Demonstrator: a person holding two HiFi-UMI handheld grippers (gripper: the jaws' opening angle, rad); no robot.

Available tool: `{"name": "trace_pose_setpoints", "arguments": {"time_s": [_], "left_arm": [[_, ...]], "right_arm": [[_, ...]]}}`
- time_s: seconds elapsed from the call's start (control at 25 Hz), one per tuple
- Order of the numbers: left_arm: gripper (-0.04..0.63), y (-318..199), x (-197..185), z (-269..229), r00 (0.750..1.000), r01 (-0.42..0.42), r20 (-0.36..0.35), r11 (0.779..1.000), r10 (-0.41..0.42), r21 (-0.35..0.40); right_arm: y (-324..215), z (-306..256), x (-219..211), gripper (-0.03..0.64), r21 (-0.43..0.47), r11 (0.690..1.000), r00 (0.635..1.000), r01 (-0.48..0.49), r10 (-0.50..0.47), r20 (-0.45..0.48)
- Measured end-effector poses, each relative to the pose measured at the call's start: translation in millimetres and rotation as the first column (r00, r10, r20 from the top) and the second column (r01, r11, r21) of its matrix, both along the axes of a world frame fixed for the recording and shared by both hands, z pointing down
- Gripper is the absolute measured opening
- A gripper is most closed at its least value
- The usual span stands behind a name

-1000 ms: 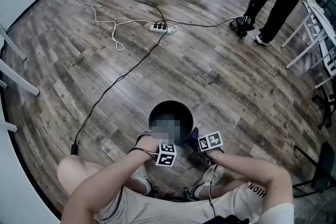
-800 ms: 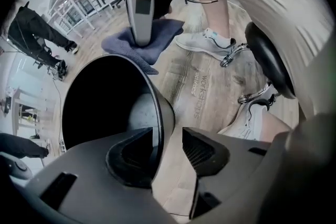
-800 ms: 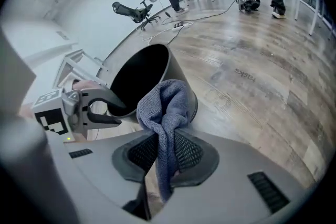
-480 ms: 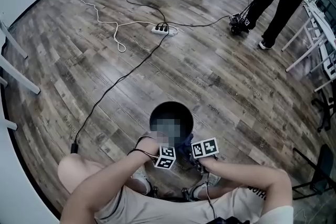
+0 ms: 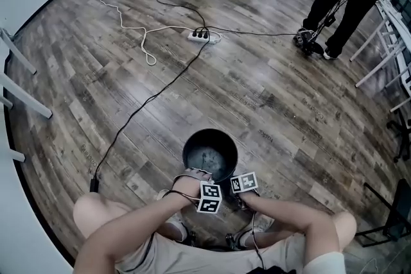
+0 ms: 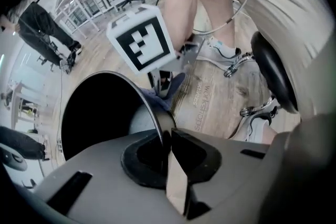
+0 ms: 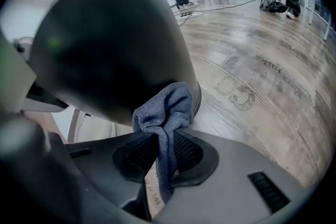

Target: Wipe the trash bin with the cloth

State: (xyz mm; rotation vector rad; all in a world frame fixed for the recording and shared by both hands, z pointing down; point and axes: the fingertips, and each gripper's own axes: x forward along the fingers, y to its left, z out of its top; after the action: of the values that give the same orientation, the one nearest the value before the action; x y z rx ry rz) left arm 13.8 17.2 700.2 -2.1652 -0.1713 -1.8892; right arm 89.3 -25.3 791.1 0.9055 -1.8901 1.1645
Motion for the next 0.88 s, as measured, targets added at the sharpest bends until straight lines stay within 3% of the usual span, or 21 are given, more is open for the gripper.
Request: {"name": "trace_pose_setpoints", "arguments": {"time_s": [0.16, 0.32, 0.4, 0.48, 0.56, 0.68, 0.88], "left_arm": [[0.04, -6, 11, -5, 0.995, 0.088, -0.041, 0.995, -0.089, -0.041], [0.04, -9, 21, -8, 0.989, 0.118, -0.079, 0.991, -0.124, -0.069], [0.04, -10, 23, -10, 0.988, 0.122, -0.09, 0.99, -0.129, -0.077], [0.04, -10, 25, -14, 0.984, 0.127, -0.11, 0.988, -0.136, -0.091], [0.04, -6, 26, -19, 0.979, 0.132, -0.138, 0.985, -0.147, -0.115], [0.052, -8, 27, -25, 0.977, 0.132, -0.156, 0.985, -0.148, -0.11], [0.099, -15, 6, -29, 0.994, 0.025, -0.105, 0.999, -0.029, -0.041]], "right_arm": [[-8, 43, 5, 0.064, -0.016, 1.0, 0.997, 0.007, -0.008, -0.077], [-18, 78, 25, 0.064, 0.01, 0.997, 0.974, 0.07, -0.066, -0.216], [-21, 78, 16, 0.064, 0.028, 0.998, 0.987, 0.052, -0.047, -0.156], [-13, 69, 13, 0.064, -0.021, 1.0, 0.995, 0.006, -0.008, -0.103], [-1, 60, 21, 0.064, -0.074, 0.997, 0.996, -0.013, 0.006, -0.093], [2, 37, 38, 0.064, -0.084, 0.996, 0.997, -0.019, 0.013, -0.076], [7, -40, 46, 0.064, -0.075, 0.997, 1.0, 0.004, -0.006, -0.03]]}}
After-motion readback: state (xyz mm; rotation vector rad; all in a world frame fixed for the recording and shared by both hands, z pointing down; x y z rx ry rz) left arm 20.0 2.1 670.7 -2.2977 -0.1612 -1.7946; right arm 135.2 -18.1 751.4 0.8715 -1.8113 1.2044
